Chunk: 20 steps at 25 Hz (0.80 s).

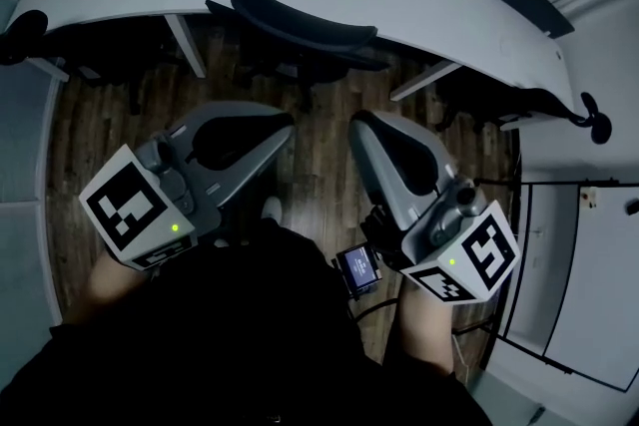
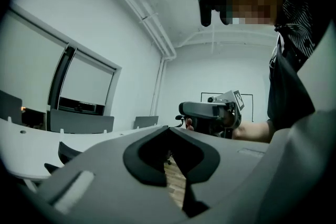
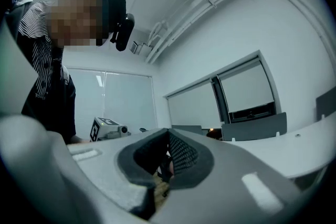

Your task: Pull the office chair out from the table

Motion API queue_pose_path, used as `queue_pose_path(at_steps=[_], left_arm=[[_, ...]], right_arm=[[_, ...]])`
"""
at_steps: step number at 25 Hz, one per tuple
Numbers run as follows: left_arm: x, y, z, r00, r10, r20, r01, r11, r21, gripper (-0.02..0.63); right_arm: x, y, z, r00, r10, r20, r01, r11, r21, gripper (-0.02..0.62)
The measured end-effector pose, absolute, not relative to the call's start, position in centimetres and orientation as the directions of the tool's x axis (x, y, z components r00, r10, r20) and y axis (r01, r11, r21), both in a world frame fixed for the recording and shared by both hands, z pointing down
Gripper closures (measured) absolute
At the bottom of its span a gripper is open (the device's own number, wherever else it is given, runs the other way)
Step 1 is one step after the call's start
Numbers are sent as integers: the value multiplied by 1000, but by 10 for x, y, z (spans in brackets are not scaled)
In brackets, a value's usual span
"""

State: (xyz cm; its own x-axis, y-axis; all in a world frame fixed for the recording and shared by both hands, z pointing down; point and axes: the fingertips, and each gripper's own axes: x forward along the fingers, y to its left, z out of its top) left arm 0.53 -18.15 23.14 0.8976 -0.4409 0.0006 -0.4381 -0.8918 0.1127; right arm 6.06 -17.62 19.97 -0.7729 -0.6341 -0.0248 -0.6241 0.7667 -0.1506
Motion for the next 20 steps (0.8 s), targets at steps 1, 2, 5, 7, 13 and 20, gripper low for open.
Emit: queue_pose_path(at_steps=[1,2,5,7,13,20], left_arm=[[11,-187,231,897,-441,9,-439,-892,111,604],[17,-193,232,898,-441,16,-440,-891,113,604],[34,-212,237,893,-448,38,-449,-884,128,604],[44,-224,241,889,-455,46,-457,-879,133,604],[62,-251,254,883,-464,73,-470,-871,141,604],[37,-301,257,861,-502,78,-508,-850,140,604]], right_arm=[[67,-183,199,-775,-631,-29,-621,769,-154,594],[73,-189,199,-776,-630,-33,-618,770,-158,594],[91,-207,203,-775,-630,-38,-616,768,-174,594],[102,-218,208,-777,-628,-34,-614,769,-179,594],[127,-250,226,-777,-629,-23,-613,764,-200,594],[120,-297,235,-776,-631,-20,-612,759,-222,594]])
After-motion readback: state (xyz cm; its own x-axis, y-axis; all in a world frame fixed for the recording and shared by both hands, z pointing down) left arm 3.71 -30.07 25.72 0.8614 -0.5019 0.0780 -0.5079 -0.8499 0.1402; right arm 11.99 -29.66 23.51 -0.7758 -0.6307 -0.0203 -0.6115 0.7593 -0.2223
